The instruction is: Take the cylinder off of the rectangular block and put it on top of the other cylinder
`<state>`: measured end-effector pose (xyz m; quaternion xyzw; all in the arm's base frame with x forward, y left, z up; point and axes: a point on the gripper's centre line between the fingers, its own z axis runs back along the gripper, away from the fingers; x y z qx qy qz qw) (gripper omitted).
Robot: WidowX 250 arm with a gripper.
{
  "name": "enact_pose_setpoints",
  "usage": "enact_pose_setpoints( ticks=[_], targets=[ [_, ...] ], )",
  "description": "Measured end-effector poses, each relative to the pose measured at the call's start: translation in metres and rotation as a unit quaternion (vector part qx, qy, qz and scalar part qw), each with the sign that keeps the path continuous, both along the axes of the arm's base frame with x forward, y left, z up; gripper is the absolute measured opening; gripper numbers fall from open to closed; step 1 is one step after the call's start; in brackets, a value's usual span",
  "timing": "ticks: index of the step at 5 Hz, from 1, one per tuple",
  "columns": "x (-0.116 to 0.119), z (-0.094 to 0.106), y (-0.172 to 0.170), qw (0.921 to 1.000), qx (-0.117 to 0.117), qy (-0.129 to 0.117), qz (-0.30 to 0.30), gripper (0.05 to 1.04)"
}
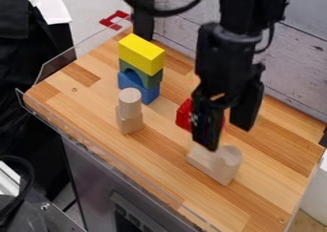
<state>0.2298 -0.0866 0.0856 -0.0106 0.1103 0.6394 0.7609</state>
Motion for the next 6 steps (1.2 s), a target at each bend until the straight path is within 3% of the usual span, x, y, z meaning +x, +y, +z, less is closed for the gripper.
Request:
enact_pose_setpoints(
  ticks=[2, 6],
  targets=[
    [0.002, -0.006, 0.003, 0.9995, 0.018, 0.014, 0.023, 0.999],
    [0.014, -0.027, 0.003, 0.9988, 0.018, 0.014, 0.042, 0.999]
  ],
)
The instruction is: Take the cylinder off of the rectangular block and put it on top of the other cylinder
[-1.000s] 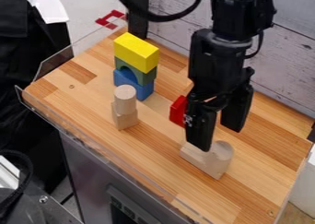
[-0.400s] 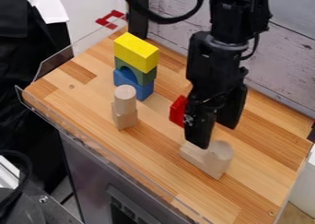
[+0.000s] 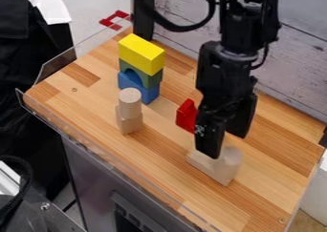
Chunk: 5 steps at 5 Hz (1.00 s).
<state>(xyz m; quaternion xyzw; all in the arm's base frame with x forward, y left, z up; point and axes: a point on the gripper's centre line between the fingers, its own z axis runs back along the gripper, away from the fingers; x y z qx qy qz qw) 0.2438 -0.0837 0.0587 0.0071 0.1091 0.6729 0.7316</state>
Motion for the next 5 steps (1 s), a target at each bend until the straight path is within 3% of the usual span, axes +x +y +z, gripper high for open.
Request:
enact_pose_setpoints(
  ticks=[2, 3, 5],
  targets=[
    [0.007, -0.007, -0.001, 0.9998, 0.003, -0.015, 0.01, 0.999],
    [0.01, -0.01, -0.005, 0.9995, -0.008, -0.022, 0.019, 0.999],
    [0.001, -0.016, -0.009, 0.9997, -0.01, -0.011, 0.018, 0.999]
  ],
)
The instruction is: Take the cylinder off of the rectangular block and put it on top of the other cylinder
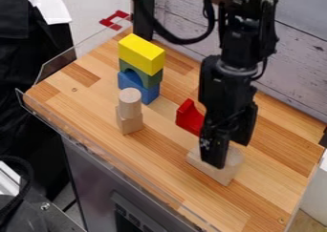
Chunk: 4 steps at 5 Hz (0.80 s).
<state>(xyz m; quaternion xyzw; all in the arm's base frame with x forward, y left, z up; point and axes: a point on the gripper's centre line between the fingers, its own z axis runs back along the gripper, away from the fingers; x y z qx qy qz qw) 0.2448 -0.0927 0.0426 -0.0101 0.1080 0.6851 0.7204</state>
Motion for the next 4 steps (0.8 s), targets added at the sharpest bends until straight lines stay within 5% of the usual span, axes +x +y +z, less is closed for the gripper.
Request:
enact_pose_setpoints(
  ticks=[1, 3, 4],
  targets=[
    [-0.0013, -0.0014, -0.0028, 1.0, -0.007, 0.005, 0.002, 0.969],
    [0.001, -0.0089, -0.0055, 0.9998, -0.017, -0.006, 0.002, 0.529],
    [0.0029, -0.0098, -0.0068, 0.9996, -0.022, -0.009, -0.014, 0.529]
  ],
)
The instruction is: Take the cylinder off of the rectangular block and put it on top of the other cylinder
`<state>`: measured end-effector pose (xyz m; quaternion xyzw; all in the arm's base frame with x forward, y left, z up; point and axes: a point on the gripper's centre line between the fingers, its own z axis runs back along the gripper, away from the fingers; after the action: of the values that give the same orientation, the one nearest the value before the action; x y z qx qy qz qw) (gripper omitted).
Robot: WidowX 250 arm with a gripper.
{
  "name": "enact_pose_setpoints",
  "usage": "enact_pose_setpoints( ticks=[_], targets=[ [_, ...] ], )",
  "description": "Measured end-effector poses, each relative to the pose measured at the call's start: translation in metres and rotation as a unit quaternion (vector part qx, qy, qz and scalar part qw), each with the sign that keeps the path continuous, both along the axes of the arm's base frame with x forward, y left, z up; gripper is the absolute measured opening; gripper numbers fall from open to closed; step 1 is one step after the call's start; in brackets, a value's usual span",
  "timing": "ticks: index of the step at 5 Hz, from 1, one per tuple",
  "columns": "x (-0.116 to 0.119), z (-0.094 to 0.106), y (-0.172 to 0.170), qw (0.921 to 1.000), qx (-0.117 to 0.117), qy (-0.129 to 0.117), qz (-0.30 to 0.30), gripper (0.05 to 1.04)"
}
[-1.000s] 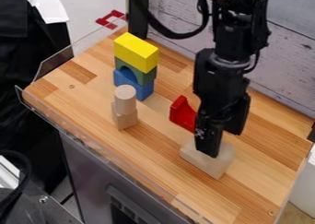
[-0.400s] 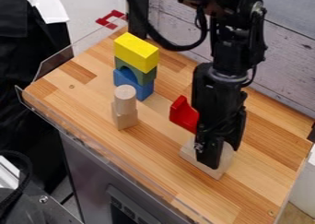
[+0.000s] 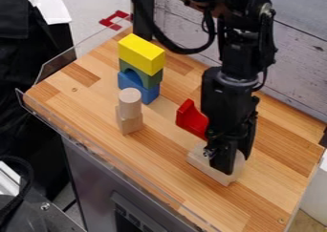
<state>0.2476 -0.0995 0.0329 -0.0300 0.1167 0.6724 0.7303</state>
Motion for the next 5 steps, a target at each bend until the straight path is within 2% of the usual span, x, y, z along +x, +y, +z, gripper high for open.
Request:
enact_pose_setpoints(
  ticks=[1, 2, 3, 4, 5],
  targets=[
    [-0.006, 0.014, 0.009, 0.9997, 0.014, 0.005, -0.021, 0.529],
    [-0.006, 0.064, 0.04, 0.9983, 0.035, -0.037, -0.026, 0.529],
    [-0.011, 0.093, 0.082, 0.997, 0.042, -0.064, -0.008, 0.529],
    [-0.019, 0.086, 0.108, 0.9981, 0.022, -0.058, 0.0, 0.529],
    [-0.015, 0.064, 0.121, 0.9992, 0.003, -0.036, -0.017, 0.529]
  ],
)
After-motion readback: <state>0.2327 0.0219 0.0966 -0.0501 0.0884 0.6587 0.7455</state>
